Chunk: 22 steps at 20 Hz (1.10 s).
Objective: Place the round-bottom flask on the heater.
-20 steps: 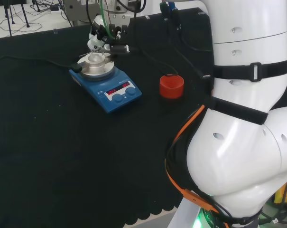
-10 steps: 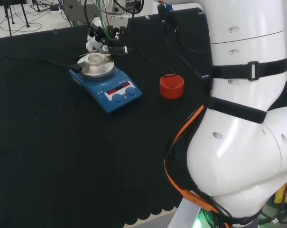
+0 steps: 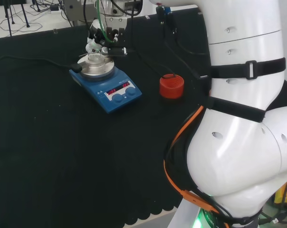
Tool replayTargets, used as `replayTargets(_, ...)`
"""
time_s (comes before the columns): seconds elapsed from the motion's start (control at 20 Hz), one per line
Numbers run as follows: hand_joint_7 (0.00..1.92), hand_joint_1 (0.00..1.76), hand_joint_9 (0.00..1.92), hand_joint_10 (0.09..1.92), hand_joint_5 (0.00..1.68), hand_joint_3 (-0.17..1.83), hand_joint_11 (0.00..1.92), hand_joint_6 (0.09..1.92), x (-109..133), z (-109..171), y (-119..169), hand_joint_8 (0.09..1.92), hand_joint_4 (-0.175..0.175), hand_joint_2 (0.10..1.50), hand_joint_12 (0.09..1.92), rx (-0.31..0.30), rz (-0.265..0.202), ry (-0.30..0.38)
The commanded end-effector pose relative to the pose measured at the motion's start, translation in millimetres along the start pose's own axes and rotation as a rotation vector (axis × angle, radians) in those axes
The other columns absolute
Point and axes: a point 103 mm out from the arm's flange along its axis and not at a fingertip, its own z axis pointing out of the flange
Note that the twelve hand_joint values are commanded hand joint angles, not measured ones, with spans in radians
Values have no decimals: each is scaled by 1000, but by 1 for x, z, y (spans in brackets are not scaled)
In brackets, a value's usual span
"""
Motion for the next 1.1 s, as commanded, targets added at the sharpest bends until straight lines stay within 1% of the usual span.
replayTargets(0.05,559,1086,709,520,1159,-175,303,769,0,3,1,551,175,1108,1284,2,1,-1)
replayTargets(0.25,556,1085,707,519,1158,-175,304,771,0,3,2,550,175,1109,1284,2,-1,11)
replayTargets(0.4,509,1071,684,539,1122,-174,280,807,-2,4,3,569,175,1121,1304,7,-11,31)
replayTargets(0.45,484,1040,667,550,1020,-175,266,833,-2,4,2,580,104,1082,1308,8,-14,32)
replayTargets(0.5,461,1012,650,564,917,-175,254,864,-2,4,2,592,40,1047,1311,11,-18,38)
replayTargets(0.55,443,990,636,577,829,-175,244,887,-2,4,1,604,-2,1023,1314,12,-19,41)
replayTargets(0.6,430,971,623,585,734,-175,232,884,-3,4,1,611,-27,1004,1315,13,-22,43)
replayTargets(0.65,418,954,612,589,655,-175,222,869,-3,4,0,614,-42,990,1316,12,-24,45)
replayTargets(0.8,390,919,588,607,535,-175,197,809,-2,4,-1,627,-55,965,1328,12,-25,42)
replayTargets(1.1,352,892,557,637,460,-175,174,692,-5,-1,-5,644,-57,948,1337,26,-17,41)
